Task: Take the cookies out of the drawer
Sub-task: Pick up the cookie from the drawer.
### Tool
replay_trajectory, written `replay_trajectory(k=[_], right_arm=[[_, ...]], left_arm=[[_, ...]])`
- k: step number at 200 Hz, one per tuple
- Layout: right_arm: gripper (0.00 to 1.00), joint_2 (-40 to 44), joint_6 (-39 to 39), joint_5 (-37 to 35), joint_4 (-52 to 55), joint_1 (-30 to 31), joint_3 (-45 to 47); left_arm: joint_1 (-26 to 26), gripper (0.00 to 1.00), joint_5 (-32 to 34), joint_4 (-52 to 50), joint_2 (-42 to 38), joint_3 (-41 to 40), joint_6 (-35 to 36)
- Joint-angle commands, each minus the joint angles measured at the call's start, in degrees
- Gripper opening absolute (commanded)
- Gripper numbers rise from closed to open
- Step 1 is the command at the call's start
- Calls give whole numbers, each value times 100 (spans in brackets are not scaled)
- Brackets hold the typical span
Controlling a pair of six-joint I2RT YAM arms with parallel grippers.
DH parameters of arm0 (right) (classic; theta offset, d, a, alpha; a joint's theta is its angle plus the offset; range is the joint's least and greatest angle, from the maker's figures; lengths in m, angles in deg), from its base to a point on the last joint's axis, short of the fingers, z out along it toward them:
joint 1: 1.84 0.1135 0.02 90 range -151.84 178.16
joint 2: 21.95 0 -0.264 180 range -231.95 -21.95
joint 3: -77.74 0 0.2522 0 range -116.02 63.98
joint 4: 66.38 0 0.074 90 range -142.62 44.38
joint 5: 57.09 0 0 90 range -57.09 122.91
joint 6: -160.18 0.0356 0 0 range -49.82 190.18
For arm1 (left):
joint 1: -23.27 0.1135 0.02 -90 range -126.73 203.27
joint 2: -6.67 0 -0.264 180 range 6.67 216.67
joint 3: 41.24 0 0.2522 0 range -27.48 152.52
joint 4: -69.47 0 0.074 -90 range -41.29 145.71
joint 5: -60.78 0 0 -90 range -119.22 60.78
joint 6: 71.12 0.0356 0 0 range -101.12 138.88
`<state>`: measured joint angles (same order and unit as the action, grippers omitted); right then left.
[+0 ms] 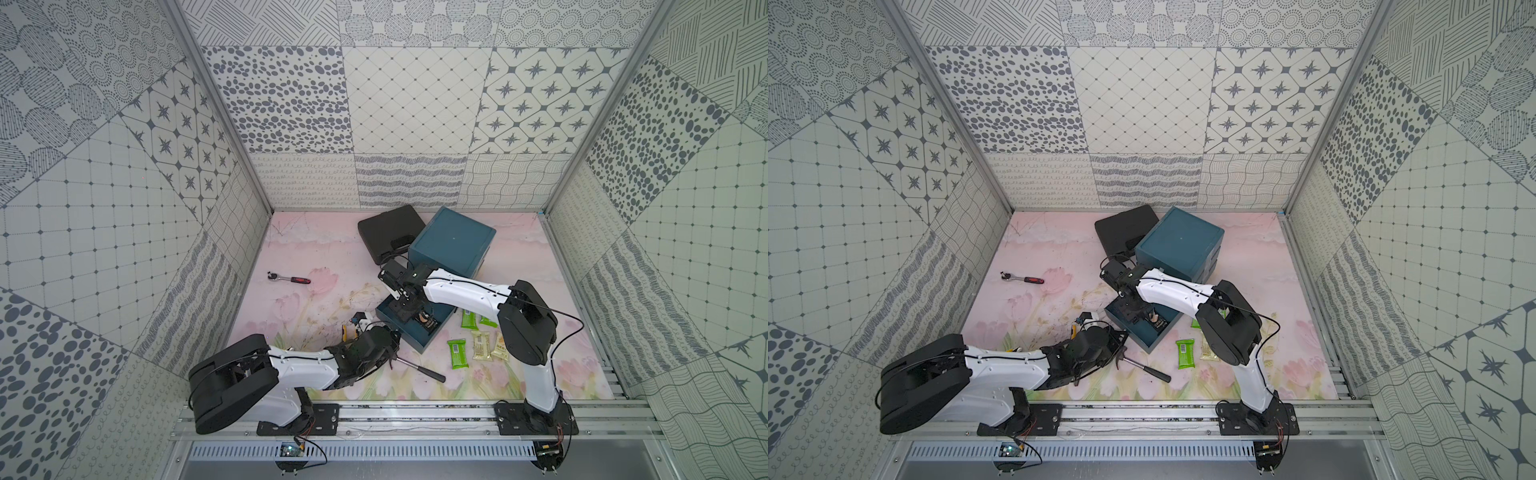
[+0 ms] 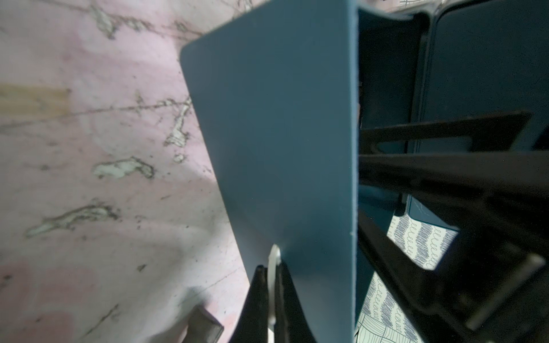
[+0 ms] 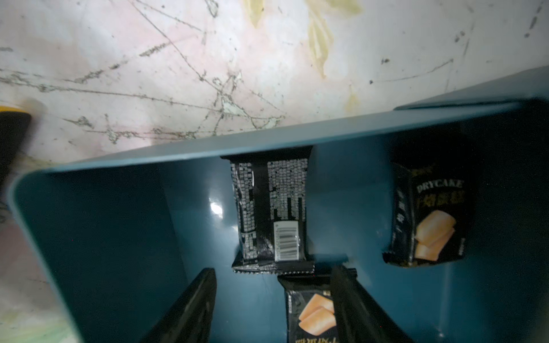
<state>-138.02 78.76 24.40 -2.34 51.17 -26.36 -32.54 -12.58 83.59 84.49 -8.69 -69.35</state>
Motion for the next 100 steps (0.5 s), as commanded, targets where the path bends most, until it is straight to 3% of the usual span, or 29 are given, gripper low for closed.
replay_trajectory(k=[1, 100], right_arm=[[67, -224, -78, 136, -247, -1, -209], [68, -822, -225, 114, -283, -57, -519]], left_arm=[[-13, 0, 186, -309, -44, -25, 83], [-18, 0, 243, -350, -84, -28, 86]])
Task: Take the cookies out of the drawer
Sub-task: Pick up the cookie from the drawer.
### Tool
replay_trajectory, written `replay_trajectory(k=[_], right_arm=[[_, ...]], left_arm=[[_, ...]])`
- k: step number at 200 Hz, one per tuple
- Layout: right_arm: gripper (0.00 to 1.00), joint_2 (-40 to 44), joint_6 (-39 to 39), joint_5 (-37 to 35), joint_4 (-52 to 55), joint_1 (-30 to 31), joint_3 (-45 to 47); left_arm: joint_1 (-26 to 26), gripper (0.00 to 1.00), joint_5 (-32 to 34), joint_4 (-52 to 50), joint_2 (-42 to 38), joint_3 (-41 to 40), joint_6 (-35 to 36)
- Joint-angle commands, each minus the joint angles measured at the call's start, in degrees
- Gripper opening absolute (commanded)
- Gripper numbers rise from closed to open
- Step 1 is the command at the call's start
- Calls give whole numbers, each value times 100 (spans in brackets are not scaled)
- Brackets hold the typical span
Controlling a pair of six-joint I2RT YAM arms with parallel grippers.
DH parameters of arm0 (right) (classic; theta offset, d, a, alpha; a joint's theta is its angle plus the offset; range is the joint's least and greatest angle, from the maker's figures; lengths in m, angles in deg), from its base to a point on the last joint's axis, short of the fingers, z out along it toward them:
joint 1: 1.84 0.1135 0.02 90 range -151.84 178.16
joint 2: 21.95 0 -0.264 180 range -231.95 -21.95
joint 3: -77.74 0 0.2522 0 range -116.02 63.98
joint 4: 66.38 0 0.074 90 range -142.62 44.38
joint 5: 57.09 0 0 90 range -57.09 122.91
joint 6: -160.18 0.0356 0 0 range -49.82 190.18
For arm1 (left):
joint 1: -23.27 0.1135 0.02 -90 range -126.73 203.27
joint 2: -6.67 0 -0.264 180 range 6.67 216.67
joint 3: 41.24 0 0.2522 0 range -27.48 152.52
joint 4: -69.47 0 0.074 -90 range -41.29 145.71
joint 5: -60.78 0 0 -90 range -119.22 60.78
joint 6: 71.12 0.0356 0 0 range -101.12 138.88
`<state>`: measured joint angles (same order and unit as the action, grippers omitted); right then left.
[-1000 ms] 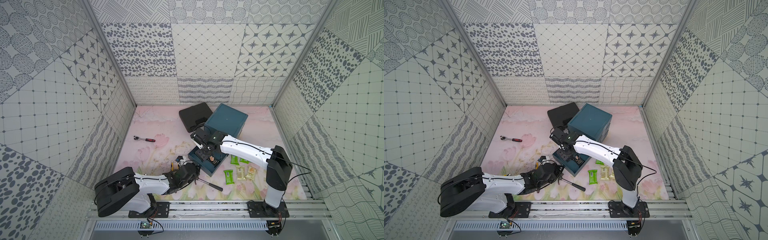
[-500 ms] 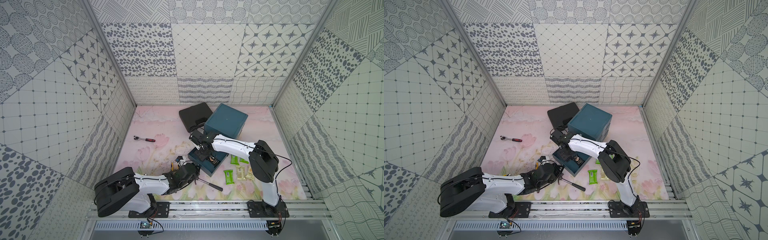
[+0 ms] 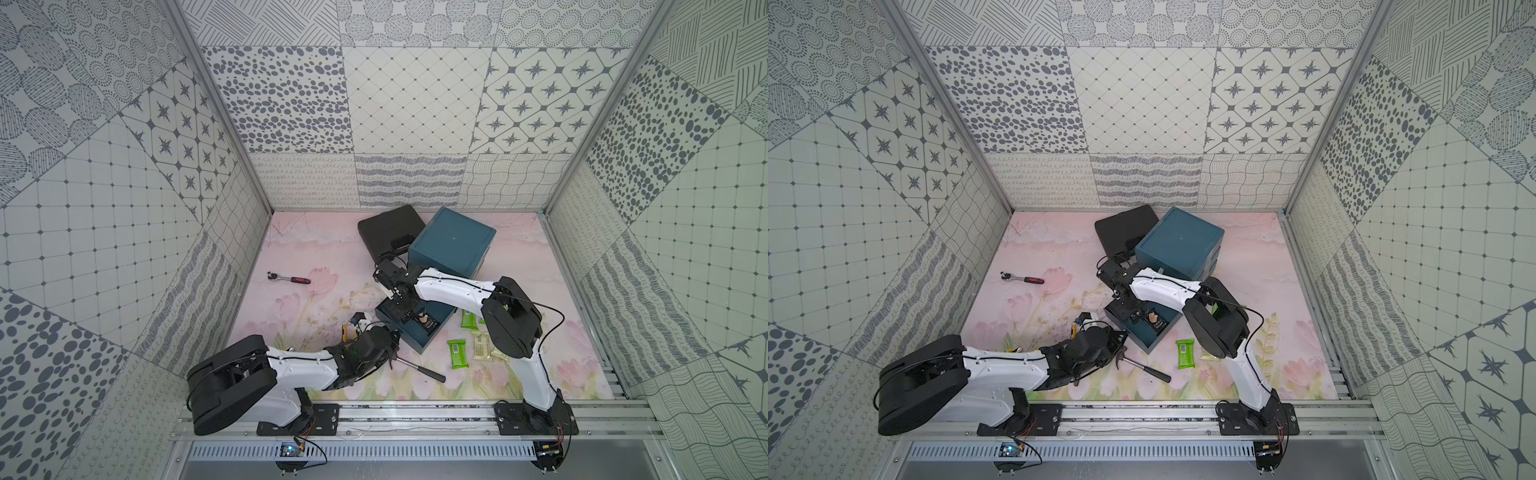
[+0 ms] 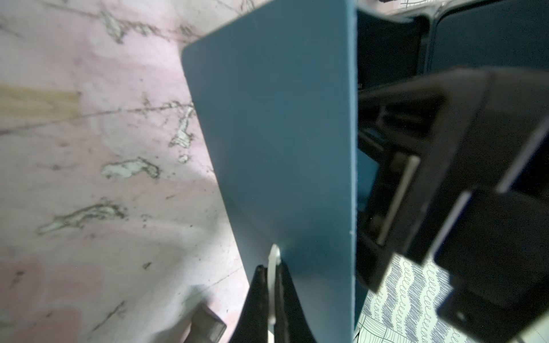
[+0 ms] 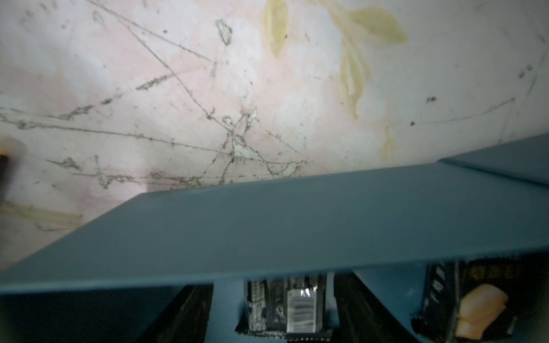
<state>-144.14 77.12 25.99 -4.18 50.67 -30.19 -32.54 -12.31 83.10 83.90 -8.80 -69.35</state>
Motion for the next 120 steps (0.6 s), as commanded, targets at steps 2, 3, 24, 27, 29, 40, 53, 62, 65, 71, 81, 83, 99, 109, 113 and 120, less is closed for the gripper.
replay_trajectory(k=[2, 3, 24, 27, 29, 40, 53, 62, 65, 71, 81, 83, 99, 109, 113, 120], right_arm=[[67, -213, -66, -55, -105, -11, -137], [67, -220, -63, -55, -102, -8, -137], [65, -279, -62, -146, -100, -24, -132], [64, -287, -65, -165, -106, -26, -122], [64, -287, -69, -173, -103, -29, -124], [62, -300, -73, -221, -105, -33, -119], [60, -314, -85, -255, -99, -39, -110], [57, -322, -87, -292, -99, -38, -102], [56, -316, -88, -294, -105, -35, -100], [55, -309, -94, -308, -99, -38, -101], [51, -297, -88, -322, -106, -38, -89], [51, -294, -92, -326, -102, -39, -92], [46, -216, -96, -343, -100, -39, -88], [44, -146, -96, -366, -102, -39, -80], [43, -114, -100, -375, -101, -37, -84], [42, -58, -97, -387, -103, -33, -75]], left_arm=[[-15, 0, 217, -298, -24, -23, 86], [-12, 0, 217, -302, -24, -23, 82], [-18, 0, 225, -302, -20, -14, 73], [-13, 0, 225, -304, -23, -18, 70], [-14, 0, 225, -300, -17, -19, 69], [-17, 0, 225, -291, -16, -7, 83], [-14, 0, 225, -294, -12, -13, 87], [-17, 0, 225, -285, -8, -7, 78], [-11, 0, 232, -281, -7, -12, 84], [-17, 0, 234, -283, -16, -13, 86], [-12, 0, 234, -285, -20, -9, 86], [-16, 0, 234, -283, -21, -6, 82], [-12, 0, 243, -290, -27, -10, 86], [-14, 0, 250, -281, -34, -11, 78], [-12, 0, 252, -287, -27, -12, 88], [-15, 0, 252, -279, -35, -12, 80]])
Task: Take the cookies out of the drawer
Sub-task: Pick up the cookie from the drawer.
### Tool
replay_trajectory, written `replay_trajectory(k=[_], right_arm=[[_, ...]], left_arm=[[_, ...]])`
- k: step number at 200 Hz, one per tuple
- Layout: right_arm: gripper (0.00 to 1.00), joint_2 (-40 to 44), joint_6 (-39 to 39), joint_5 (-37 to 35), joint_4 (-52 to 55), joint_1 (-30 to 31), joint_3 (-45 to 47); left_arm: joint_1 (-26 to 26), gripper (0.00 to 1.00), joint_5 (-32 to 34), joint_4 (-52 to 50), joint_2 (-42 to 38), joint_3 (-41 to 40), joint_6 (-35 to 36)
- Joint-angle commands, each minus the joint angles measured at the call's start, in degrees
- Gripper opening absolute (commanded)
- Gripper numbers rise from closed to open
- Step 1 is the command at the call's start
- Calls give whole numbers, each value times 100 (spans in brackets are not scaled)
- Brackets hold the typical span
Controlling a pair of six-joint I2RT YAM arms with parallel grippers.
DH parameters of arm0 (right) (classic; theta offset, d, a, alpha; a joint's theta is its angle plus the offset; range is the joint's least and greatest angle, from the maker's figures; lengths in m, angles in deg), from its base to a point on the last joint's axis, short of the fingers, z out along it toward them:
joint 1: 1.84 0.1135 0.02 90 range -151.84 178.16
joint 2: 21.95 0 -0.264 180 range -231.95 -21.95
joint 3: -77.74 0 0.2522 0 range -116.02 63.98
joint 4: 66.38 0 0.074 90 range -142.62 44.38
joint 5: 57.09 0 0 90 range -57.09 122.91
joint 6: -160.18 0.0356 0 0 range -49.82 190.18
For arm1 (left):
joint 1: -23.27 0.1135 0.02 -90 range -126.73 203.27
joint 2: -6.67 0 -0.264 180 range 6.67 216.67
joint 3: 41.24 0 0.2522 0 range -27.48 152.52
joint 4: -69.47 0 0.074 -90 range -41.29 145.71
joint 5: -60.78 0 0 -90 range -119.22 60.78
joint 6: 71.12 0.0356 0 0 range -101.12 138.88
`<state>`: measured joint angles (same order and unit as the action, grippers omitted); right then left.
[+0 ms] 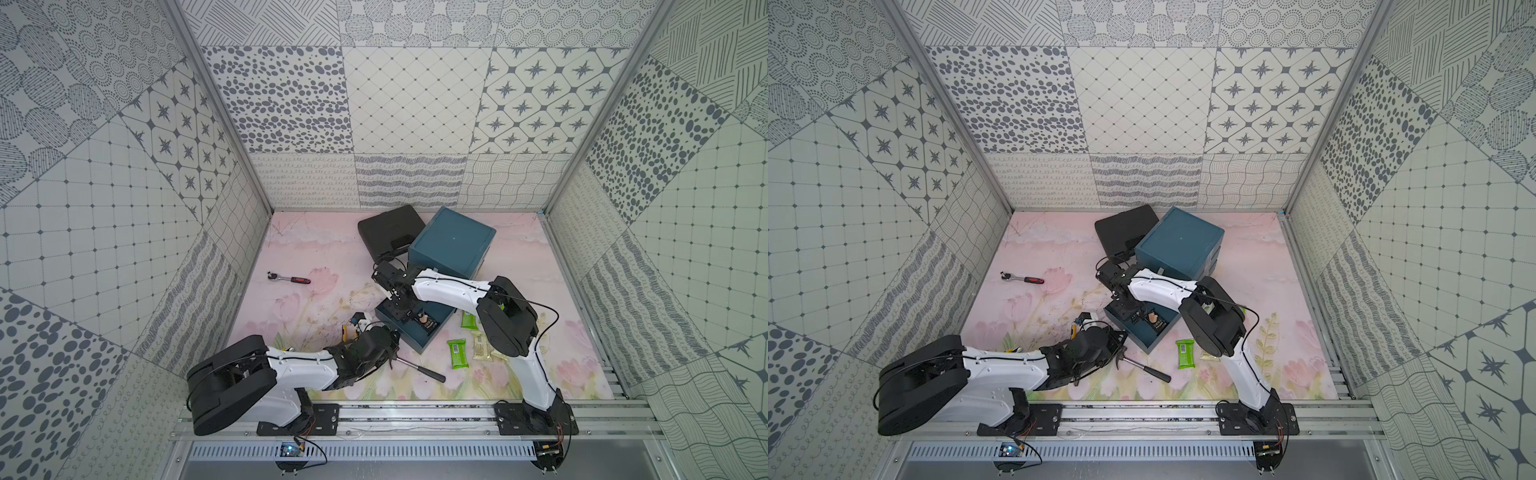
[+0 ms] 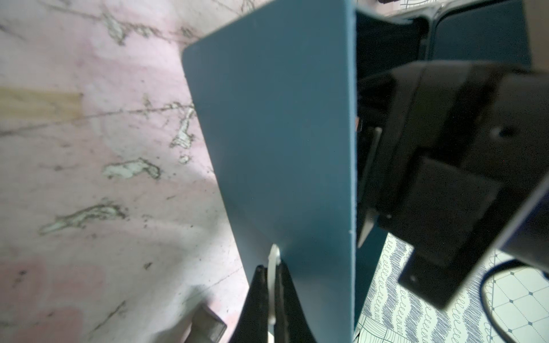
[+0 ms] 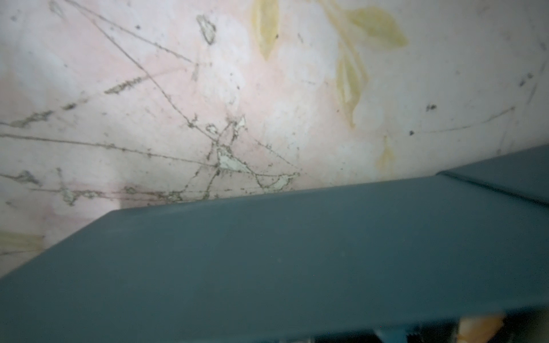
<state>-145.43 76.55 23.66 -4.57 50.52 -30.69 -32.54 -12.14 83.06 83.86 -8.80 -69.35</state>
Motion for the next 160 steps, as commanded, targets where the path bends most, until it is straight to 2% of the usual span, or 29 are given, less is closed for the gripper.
replay_trajectory(k=[1, 90, 160], right_arm=[[42, 83, -44, -163, -62, -17, -21], [40, 1353, 190, -459, 6, 265, 483], [38, 3214, 1266, -816, 454, 591, 1756]], left_arm=[[-12, 0, 234, -279, -30, -13, 79], [-15, 0, 297, -291, -90, -12, 95], [-15, 0, 333, -275, -65, 51, 124]])
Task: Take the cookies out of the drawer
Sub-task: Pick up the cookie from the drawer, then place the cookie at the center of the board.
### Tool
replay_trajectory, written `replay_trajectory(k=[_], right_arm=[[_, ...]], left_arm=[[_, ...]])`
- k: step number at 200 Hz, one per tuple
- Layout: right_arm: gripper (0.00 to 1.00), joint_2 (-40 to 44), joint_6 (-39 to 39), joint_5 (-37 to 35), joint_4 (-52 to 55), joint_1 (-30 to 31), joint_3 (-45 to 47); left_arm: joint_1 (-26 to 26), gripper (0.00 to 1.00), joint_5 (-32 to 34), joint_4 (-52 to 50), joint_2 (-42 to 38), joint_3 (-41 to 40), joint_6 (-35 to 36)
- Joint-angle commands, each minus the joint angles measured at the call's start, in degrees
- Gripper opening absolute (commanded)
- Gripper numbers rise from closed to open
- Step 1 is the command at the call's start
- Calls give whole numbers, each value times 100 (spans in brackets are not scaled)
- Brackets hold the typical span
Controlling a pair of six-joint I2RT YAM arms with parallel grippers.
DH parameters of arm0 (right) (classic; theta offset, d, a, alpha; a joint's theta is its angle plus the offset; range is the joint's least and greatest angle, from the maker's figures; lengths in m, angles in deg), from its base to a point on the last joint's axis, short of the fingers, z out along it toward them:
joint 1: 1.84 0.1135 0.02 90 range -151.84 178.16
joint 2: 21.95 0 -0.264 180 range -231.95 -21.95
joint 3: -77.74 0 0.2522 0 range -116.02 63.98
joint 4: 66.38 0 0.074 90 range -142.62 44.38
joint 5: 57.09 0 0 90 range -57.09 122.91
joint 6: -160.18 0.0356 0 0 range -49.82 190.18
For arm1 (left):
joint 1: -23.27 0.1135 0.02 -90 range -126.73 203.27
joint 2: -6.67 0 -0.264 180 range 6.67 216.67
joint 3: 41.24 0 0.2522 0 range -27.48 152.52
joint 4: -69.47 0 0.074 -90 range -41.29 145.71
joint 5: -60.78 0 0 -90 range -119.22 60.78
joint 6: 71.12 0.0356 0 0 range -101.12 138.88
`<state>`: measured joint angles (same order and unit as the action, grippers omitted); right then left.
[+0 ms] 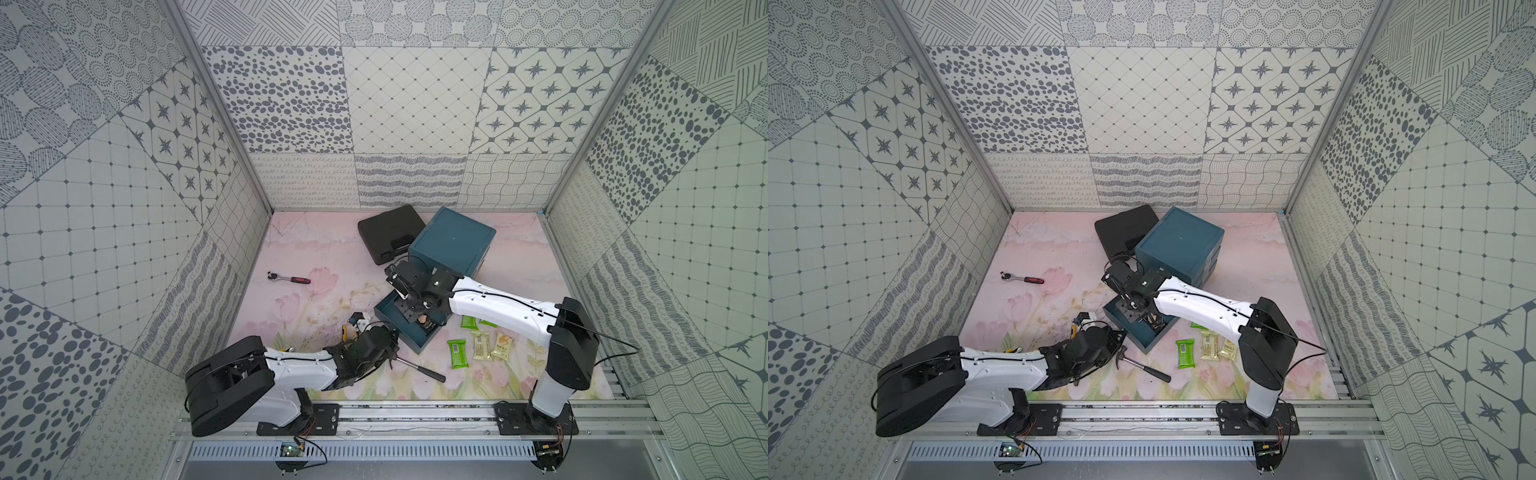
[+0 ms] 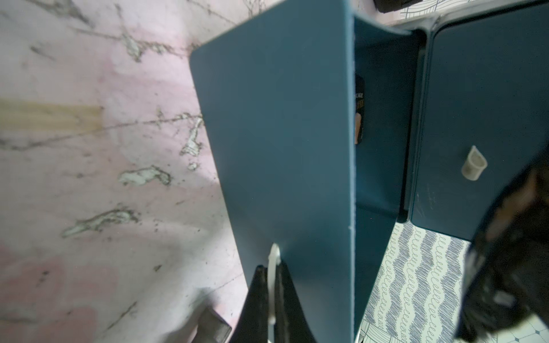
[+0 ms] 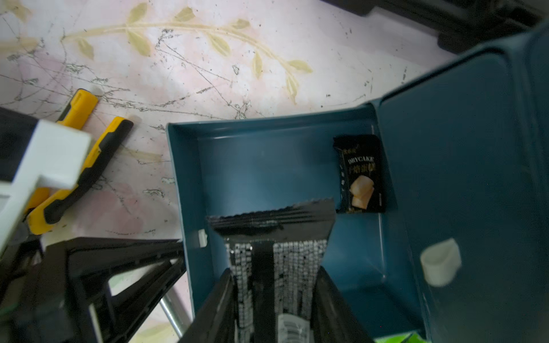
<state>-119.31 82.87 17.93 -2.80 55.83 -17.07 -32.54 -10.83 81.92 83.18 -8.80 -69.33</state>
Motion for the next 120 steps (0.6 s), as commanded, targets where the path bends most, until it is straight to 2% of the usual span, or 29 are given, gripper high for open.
replay_trajectory(k=[1, 40, 64, 88, 120], right_arm=[[38, 625, 650, -251, 293, 60, 409], [37, 1729, 1248, -582, 820, 2, 994], [37, 2291, 1509, -590, 1134, -300, 1348], [37, 2991, 1579, -370, 1211, -992, 1845], [36, 3628, 1367, -17, 1206, -2362, 2373]], left_arm=[[-16, 0, 201, -161, -1, 49, 121], [-15, 0, 200, -159, 12, 94, 158], [-17, 0, 200, -135, 34, 109, 163], [-11, 0, 189, -108, 63, 119, 159], [-11, 0, 191, -86, 61, 127, 162]])
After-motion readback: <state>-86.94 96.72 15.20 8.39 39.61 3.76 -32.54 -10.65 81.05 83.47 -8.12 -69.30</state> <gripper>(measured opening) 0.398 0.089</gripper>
